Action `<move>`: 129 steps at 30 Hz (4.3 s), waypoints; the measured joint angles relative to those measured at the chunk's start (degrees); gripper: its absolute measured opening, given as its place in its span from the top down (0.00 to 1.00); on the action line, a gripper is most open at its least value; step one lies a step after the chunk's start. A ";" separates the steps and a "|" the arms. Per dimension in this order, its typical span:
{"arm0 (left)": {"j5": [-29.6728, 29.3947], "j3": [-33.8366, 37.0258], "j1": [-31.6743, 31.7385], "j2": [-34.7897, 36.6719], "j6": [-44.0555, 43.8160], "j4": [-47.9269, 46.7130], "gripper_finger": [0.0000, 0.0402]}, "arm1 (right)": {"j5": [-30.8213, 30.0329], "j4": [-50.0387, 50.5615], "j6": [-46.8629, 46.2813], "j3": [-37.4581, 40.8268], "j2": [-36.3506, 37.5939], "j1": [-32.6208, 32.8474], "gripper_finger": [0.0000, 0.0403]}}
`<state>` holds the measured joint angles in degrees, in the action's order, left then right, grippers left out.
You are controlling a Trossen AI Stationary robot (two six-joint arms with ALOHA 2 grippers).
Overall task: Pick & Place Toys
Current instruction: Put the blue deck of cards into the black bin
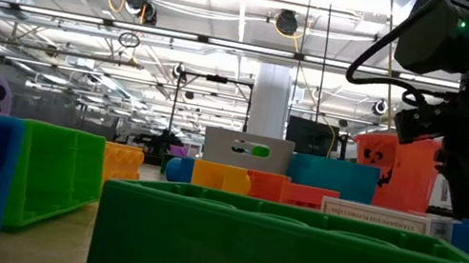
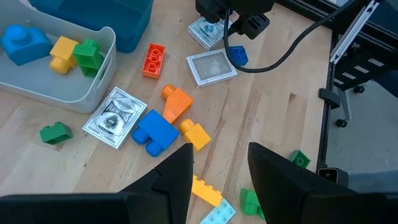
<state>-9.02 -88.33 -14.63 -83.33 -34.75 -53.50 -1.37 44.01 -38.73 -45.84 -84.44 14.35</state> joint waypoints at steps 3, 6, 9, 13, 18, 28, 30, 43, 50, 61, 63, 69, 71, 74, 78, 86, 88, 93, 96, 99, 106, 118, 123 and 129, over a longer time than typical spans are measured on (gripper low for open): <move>-0.01 0.00 0.00 0.00 -0.04 0.07 0.60 | 0.00 0.02 0.01 0.00 0.44 0.00 0.25; -0.01 0.00 0.02 0.00 -0.23 0.12 0.60 | -0.09 -0.19 0.01 0.02 1.79 -0.26 0.25; 0.02 0.00 0.42 0.00 -0.43 0.26 0.60 | -0.28 -0.28 -0.33 0.00 4.31 -1.17 0.23; 0.16 0.00 1.88 0.00 -1.84 1.05 0.60 | -0.16 -0.62 0.20 -0.18 8.88 -3.12 0.23; 4.38 0.00 5.13 0.00 -3.94 4.64 0.60 | 1.60 -3.45 5.98 -1.96 14.54 -4.88 0.25; 7.48 -0.06 13.68 -0.58 -12.31 20.19 0.60 | -5.09 -3.43 17.85 -14.72 15.22 -5.35 0.24; 7.75 -0.04 15.48 -0.87 -14.78 21.09 0.60 | -7.21 -2.30 20.02 -17.98 14.40 -5.74 0.24; 19.33 0.00 20.95 -10.19 -23.05 30.38 0.60 | -13.73 -0.78 29.35 -28.02 12.72 -10.96 0.24; 19.41 -0.03 21.83 -15.18 -24.48 39.16 0.60 | -13.63 0.26 29.66 -27.91 12.72 -11.28 0.24; 20.04 -0.02 22.62 -17.74 -22.73 41.23 0.60 | -14.34 3.56 29.31 -27.80 12.64 -11.35 0.24; 20.41 -0.02 23.14 -17.31 -22.00 41.05 0.60 | -15.21 4.30 29.35 -27.78 12.66 -11.37 0.24; 22.14 0.00 24.51 -17.07 -22.04 41.30 0.60 | -15.15 4.99 29.23 -27.78 12.70 -11.34 0.23; 22.51 0.00 24.60 -17.06 -22.20 41.26 0.60 | -15.17 5.16 29.19 -27.78 12.70 -11.34 0.24; 22.49 0.00 24.59 -17.03 -22.19 41.30 0.60 | -15.17 5.10 29.17 -27.76 12.70 -11.34 0.24; 22.45 0.00 24.58 -17.05 -21.93 41.25 0.60 | -15.17 2.87 29.17 -27.76 12.70 -11.34 0.23; 21.06 0.00 24.51 -17.31 -21.15 40.73 0.60 | -15.32 2.04 29.22 -27.65 12.68 -11.37 0.25; 20.99 0.00 24.52 -17.31 -20.57 39.80 0.60 | -15.24 2.04 29.22 -27.65 12.62 -11.37 0.24; 20.75 0.00 24.52 -17.40 -19.69 38.61 0.60 | -15.18 1.17 29.07 -27.69 12.70 -11.34 0.23; 20.48 0.00 24.50 -17.40 -19.52 38.63 0.60 | -15.27 1.24 29.04 -27.69 12.68 -11.34 0.24; 19.89 0.00 24.52 -17.38 -19.53 38.61 0.60 | -15.34 0.58 28.97 -27.69 12.68 -11.36 0.25; 19.29 0.00 24.50 -17.38 -19.64 38.75 0.60 | -15.47 -1.23 29.45 -27.69 12.30 -11.37 0.24; 19.47 0.00 24.52 -17.35 -19.95 38.13 0.74 | -15.75 -4.06 30.75 -27.67 11.11 -11.37 0.24; 19.68 0.00 24.63 -17.40 -19.84 38.17 0.81 | -16.31 -4.09 31.22 -27.67 11.07 -11.37 0.22; 24.14 0.02 25.61 -17.40 -15.87 38.27 0.80 | -14.62 -4.16 30.72 -27.70 12.04 -11.37 0.18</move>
<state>15.12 -88.31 10.98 -100.73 -50.63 -15.24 -15.99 39.85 -8.01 -73.54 -72.40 2.98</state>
